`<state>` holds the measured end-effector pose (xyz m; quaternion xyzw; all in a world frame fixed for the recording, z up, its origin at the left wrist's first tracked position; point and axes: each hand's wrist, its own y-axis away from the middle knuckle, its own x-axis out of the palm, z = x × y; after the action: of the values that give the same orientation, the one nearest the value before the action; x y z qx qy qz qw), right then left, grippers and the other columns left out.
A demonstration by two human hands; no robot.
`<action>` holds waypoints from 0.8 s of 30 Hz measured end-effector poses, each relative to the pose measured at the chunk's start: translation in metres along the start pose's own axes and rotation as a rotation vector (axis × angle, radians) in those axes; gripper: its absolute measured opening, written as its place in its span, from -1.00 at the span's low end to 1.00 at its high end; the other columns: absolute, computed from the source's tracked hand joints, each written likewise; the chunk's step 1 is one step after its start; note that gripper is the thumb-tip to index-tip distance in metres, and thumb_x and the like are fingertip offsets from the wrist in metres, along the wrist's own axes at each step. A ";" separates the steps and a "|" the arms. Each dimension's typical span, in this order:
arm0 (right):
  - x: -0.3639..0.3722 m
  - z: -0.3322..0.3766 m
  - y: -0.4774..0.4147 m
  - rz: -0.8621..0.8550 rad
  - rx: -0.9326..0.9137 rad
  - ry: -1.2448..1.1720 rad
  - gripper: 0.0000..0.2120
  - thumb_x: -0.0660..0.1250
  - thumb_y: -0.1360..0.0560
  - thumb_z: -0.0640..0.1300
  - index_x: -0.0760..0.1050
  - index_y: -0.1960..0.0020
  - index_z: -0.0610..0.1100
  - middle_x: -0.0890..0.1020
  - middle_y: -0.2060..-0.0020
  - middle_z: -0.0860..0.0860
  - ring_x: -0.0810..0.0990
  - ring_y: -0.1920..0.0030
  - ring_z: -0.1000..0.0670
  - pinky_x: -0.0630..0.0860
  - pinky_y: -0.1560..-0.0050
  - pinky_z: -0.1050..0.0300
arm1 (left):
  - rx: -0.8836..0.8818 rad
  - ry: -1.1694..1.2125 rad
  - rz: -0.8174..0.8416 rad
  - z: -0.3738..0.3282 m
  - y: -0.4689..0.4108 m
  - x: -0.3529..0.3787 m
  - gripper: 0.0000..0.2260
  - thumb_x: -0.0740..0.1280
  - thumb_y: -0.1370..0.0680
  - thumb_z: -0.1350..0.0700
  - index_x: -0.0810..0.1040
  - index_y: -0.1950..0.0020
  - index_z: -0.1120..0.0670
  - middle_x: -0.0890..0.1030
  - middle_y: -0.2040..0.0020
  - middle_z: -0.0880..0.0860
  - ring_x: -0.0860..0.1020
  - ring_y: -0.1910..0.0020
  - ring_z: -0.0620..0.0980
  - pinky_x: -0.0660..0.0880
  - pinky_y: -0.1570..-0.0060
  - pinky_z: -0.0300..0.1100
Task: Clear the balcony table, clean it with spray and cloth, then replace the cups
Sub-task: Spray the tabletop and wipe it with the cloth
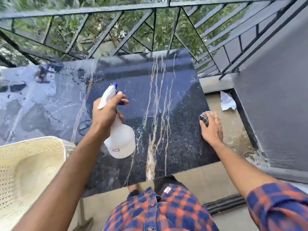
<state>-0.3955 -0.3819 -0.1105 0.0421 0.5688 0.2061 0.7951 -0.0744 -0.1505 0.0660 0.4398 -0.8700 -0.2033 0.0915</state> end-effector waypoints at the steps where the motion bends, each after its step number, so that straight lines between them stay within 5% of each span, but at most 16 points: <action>1: -0.003 0.009 -0.022 0.011 -0.020 -0.004 -0.48 0.27 -0.63 0.07 0.28 -0.56 0.05 0.16 -0.63 -0.11 0.16 -0.60 -0.19 0.16 -0.57 -0.13 | -0.001 0.012 -0.019 -0.004 -0.010 0.006 -0.83 0.36 -0.59 -0.02 0.64 0.07 0.05 0.71 0.07 0.10 0.38 0.58 0.02 0.41 0.44 -0.22; 14: -0.013 0.212 -0.285 0.056 -0.269 0.086 -0.48 0.22 -0.65 0.06 0.25 -0.57 0.01 0.03 -0.65 -0.10 0.00 -0.64 -0.19 -0.02 -0.59 -0.14 | -0.054 0.053 -0.202 -0.023 -0.120 0.037 -0.85 0.38 -0.57 -0.01 0.65 0.13 0.01 0.71 0.12 0.08 0.39 0.53 0.03 0.40 0.39 -0.16; 19: 0.023 0.290 -0.289 0.015 -0.302 0.123 -0.44 0.19 -0.64 0.10 0.24 -0.59 -0.05 0.12 -0.64 -0.11 0.05 -0.63 -0.20 -0.03 -0.60 -0.19 | -0.035 0.058 -0.271 -0.029 -0.131 0.019 -0.85 0.36 -0.59 0.02 0.63 0.14 0.03 0.69 0.13 0.09 0.36 0.57 0.01 0.38 0.45 -0.19; 24: 0.068 0.385 -0.241 0.125 -0.573 0.203 -0.55 0.24 -0.59 0.12 0.40 -0.43 0.02 0.34 -0.52 -0.11 0.29 -0.50 -0.22 0.16 -0.51 -0.18 | -0.036 0.063 -0.316 -0.036 -0.134 -0.007 -0.85 0.38 -0.52 -0.02 0.63 0.09 0.04 0.69 0.11 0.09 0.38 0.56 -0.01 0.39 0.46 -0.19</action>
<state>0.0451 -0.5113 -0.1088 -0.1696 0.5602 0.4096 0.6997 0.0396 -0.2255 0.0402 0.5755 -0.7831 -0.2167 0.0932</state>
